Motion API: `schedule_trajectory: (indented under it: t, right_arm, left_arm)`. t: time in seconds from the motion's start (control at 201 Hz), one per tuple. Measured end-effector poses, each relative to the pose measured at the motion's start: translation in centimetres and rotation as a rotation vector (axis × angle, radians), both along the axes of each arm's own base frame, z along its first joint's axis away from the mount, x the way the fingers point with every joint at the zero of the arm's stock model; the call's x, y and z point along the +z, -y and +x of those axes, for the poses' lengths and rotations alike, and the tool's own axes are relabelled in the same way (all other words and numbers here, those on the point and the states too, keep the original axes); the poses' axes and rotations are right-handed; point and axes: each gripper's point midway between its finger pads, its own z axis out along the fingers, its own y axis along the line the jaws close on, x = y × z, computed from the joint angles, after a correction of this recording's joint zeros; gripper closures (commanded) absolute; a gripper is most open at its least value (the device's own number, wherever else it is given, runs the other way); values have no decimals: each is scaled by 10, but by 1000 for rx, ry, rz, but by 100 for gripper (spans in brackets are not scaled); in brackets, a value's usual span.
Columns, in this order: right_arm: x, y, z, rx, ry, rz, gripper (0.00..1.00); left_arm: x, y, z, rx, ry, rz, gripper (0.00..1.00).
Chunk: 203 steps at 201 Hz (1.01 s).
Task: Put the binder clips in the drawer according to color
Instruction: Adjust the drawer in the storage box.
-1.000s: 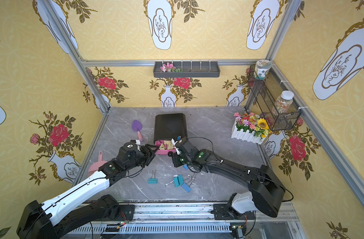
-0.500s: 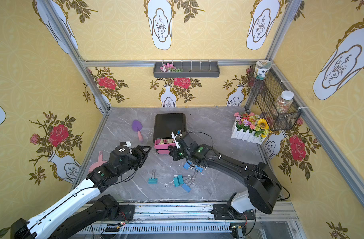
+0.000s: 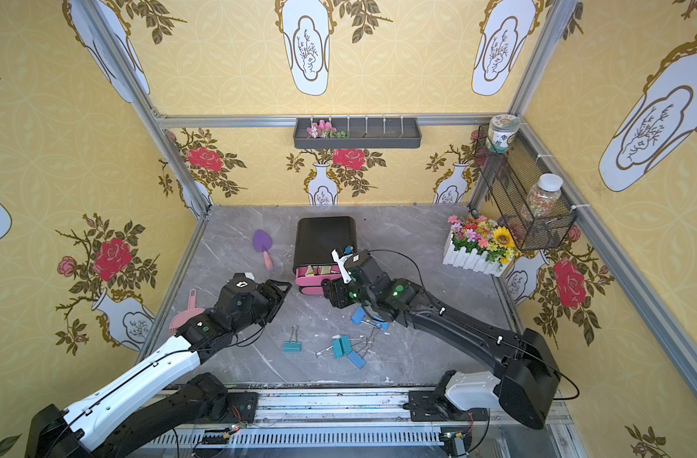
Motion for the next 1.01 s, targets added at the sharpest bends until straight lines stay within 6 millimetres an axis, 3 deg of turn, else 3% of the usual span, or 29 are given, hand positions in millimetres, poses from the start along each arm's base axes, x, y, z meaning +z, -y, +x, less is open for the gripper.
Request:
schedule_trajectory:
  t: [0.483,0.871,1.011]
  right_arm:
    - [15,15,24,-155,11,-41,16]
    - [-8,48,45,-256,-38,-61,15]
    - [-13,43,50,-254,-65,-34,15]
  left_arm:
    - [0,16,33,-22,14,-57,32]
    - [-1,30,39,-62,24,-117,39]
    - [0,31,39,-65,29,-122,42]
